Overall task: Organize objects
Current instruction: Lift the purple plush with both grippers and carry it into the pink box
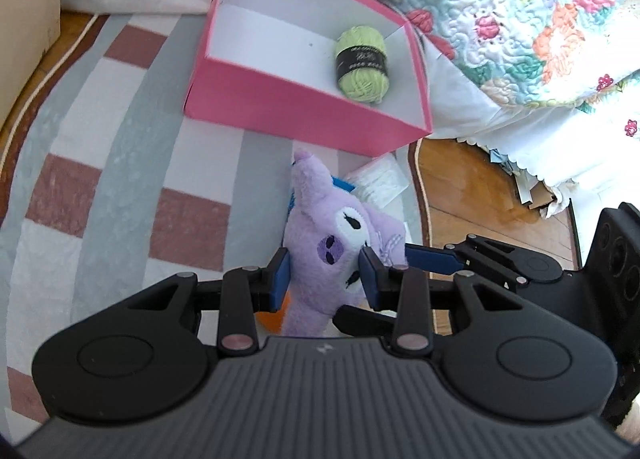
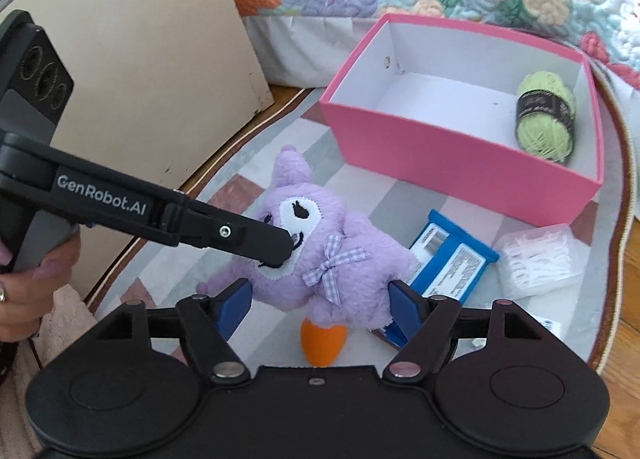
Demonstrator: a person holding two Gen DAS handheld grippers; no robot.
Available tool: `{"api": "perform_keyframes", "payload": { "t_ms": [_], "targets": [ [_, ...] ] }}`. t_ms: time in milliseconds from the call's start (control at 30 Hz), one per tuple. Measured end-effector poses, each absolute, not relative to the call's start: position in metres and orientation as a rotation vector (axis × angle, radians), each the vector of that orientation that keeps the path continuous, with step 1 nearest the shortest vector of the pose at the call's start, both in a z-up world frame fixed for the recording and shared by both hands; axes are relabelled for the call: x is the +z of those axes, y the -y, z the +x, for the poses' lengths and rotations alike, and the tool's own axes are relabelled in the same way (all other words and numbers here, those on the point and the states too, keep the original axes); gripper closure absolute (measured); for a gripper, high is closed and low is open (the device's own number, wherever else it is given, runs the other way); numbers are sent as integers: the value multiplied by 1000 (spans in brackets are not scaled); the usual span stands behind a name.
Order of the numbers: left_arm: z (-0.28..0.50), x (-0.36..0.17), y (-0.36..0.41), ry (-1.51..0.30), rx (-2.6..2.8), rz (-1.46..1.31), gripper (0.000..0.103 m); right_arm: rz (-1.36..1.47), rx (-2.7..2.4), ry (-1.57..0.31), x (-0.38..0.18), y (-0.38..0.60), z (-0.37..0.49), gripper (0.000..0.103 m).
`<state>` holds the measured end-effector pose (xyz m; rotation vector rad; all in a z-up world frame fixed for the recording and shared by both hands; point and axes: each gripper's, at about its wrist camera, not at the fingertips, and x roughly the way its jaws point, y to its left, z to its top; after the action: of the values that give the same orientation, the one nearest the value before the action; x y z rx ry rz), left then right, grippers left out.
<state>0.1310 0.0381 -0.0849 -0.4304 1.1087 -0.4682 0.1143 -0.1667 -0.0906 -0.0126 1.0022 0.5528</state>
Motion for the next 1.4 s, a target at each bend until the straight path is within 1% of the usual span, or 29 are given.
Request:
{"api": "perform_keyframes", "payload": {
  "t_ms": [433, 867, 1033, 1167, 1400],
  "targets": [
    [137, -11, -10, -1028, -456, -320, 67, -46, 530, -923, -35, 178, 120, 23],
    [175, 27, -2, -938, -427, -322, 66, -156, 522, -831, -3, 182, 156, 23],
    [208, 32, 2, -908, -401, -329, 65, -170, 520, -790, 0, 184, 182, 23],
    [248, 26, 11, -879, -381, -323, 65, -158, 507, -781, -4, 191, 223, 23],
    [329, -16, 18, -900, -361, -371, 65, -152, 501, -808, -40, 206, 309, 23]
  ]
}}
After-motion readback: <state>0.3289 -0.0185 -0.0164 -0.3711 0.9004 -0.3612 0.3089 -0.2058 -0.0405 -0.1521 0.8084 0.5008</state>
